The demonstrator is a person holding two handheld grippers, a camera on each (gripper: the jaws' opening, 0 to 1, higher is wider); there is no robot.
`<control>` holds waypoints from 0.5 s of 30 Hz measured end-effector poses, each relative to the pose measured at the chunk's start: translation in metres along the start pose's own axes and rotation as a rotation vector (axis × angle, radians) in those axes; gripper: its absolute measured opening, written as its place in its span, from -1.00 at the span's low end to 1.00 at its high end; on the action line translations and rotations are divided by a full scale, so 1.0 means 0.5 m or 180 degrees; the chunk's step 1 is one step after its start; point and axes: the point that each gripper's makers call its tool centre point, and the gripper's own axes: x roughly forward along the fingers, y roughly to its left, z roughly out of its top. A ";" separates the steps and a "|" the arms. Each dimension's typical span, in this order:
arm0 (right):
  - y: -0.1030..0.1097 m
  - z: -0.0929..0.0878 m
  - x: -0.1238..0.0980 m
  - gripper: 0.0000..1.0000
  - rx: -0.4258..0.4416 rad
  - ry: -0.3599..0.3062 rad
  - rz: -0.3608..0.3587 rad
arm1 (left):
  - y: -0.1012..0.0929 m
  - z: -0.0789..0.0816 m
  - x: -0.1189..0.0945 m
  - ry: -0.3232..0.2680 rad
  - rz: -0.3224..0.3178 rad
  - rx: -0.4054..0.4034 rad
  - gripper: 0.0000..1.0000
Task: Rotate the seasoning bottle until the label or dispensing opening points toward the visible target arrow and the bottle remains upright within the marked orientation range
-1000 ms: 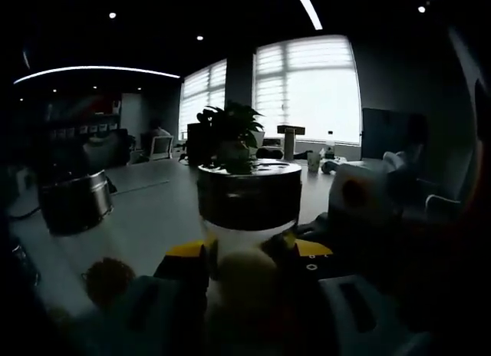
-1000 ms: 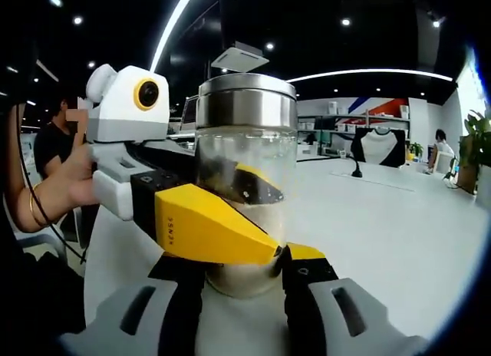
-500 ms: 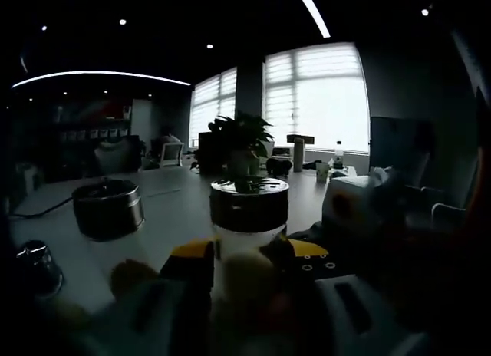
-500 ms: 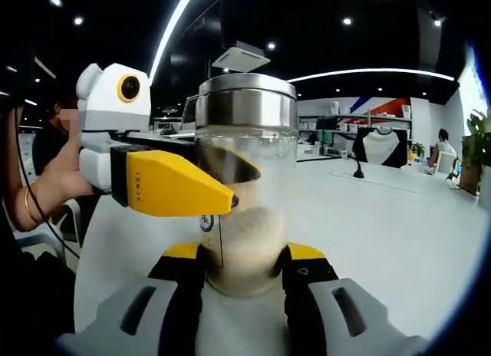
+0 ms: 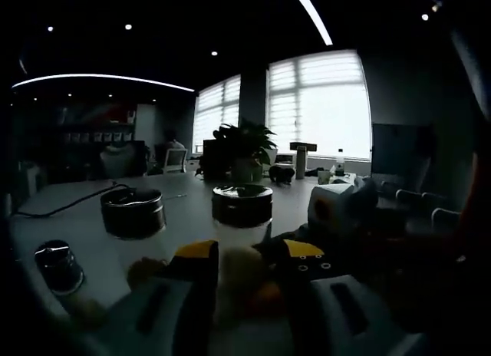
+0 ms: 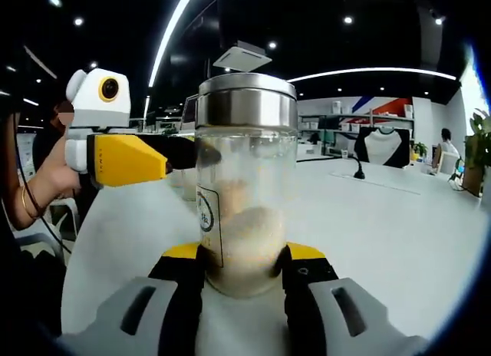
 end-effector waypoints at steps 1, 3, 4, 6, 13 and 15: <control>-0.003 0.001 0.002 -0.23 -0.0002 -0.0001 0.0006 | -0.001 -0.001 -0.001 0.0009 0.0000 0.0008 -0.32; -0.005 0.000 0.004 -0.23 0.0000 0.0000 0.0025 | -0.002 -0.003 -0.005 0.0032 0.0001 0.0022 -0.29; -0.008 0.000 0.006 -0.23 -0.0007 -0.0003 0.0031 | -0.002 -0.005 -0.008 0.0053 0.0014 0.0037 -0.27; -0.013 0.000 0.010 -0.23 -0.0008 -0.0003 0.0040 | -0.002 -0.006 -0.014 0.0084 0.0040 0.0064 -0.21; -0.028 -0.001 0.019 -0.23 -0.0012 -0.0006 0.0033 | -0.006 0.000 -0.033 0.0120 0.0078 0.0169 -0.15; -0.031 -0.001 0.021 -0.23 -0.0007 -0.0004 0.0035 | -0.007 0.001 -0.036 0.0111 0.0072 0.0169 -0.15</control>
